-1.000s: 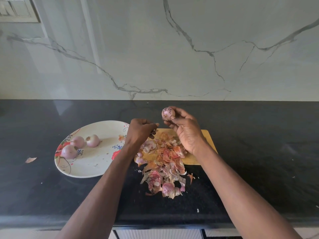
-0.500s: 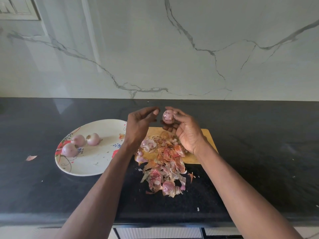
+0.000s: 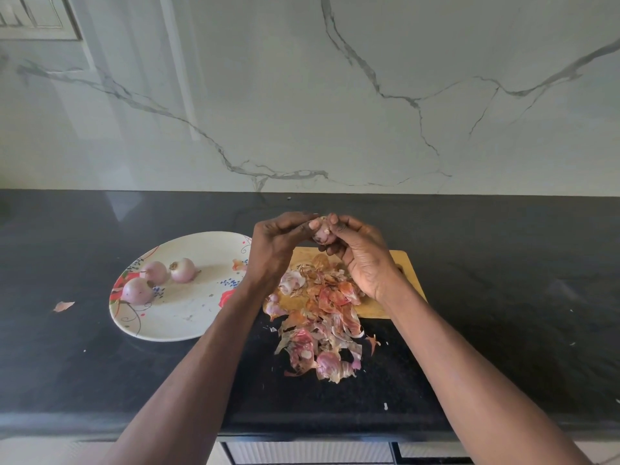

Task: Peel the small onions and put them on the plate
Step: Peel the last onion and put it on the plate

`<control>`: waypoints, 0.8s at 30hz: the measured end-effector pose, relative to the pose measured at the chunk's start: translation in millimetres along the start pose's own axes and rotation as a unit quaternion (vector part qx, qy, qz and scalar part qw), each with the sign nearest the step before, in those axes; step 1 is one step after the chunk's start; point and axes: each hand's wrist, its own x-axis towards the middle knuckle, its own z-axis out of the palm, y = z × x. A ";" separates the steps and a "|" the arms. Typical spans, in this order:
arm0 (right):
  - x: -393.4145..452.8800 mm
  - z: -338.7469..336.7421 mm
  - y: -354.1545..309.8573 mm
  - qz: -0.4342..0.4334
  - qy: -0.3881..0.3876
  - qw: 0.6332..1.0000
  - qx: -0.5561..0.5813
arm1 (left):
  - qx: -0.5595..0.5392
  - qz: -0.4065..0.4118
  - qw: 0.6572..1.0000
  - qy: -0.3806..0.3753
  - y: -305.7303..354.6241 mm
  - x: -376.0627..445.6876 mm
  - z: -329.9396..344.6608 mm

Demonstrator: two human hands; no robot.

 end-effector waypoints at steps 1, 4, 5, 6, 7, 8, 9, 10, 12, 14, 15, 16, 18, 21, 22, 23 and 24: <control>0.3 -0.2 0.4 0.001 0.002 1.000 0.001 | -0.002 0.004 1.000 0.005 -1.1 -0.3 1.1; 0.5 -1.1 2.3 0.000 0.007 1.000 0.004 | 0.015 0.019 0.999 0.028 -6.0 -2.2 4.3; 0.7 -1.2 3.4 0.000 0.007 1.000 0.003 | 0.030 0.026 0.998 0.038 -8.0 -3.0 5.1; 0.9 -1.0 4.9 0.000 0.007 1.000 0.001 | 0.048 0.034 0.997 0.048 -9.8 -3.8 5.2; 0.7 -0.9 6.3 0.000 0.005 1.000 -0.002 | 0.061 0.042 0.996 0.057 -11.6 -4.5 5.4; 0.3 -0.8 7.2 0.000 0.005 1.000 -0.004 | 0.070 0.050 0.994 0.065 -13.2 -5.1 5.6; 0.1 -0.4 7.8 0.001 0.006 1.000 -0.007 | 0.077 0.057 0.993 0.073 -14.3 -5.7 5.7; -0.3 -0.3 8.5 0.002 0.009 1.000 -0.012 | 0.087 0.063 0.991 0.078 -15.5 -6.3 6.0; -0.8 0.2 9.7 0.005 0.019 0.999 -0.025 | 0.112 0.072 0.987 0.087 -18.8 -7.6 6.8; -1.0 1.0 10.7 0.007 0.028 0.999 -0.026 | 0.129 0.070 0.985 0.095 -20.7 -8.1 7.4; -1.0 1.7 10.9 0.011 0.032 0.999 -0.020 | 0.129 0.065 0.985 0.093 -19.5 -7.6 6.7; -0.6 2.7 10.3 0.017 0.034 0.999 -0.008 | 0.124 0.056 0.987 0.083 -17.4 -6.0 4.6; 0.3 2.5 8.3 0.031 0.039 0.998 0.025 | 0.100 0.038 0.993 0.040 -11.3 -2.6 0.1; 2.3 -1.0 4.4 0.039 0.042 0.997 0.052 | 0.052 0.019 0.998 -0.010 -3.2 -1.1 -2.9; 2.3 -1.9 3.4 0.037 0.042 0.997 0.052 | 0.040 0.011 0.999 -0.014 -2.6 -0.7 -3.3; 2.4 -2.5 3.1 0.035 0.040 0.997 0.050 | 0.037 0.008 0.999 -0.016 -2.2 -0.6 -4.0; 2.2 -2.6 2.6 0.034 0.037 0.998 0.048 | 0.042 0.010 0.999 -0.018 -2.2 -0.3 -5.1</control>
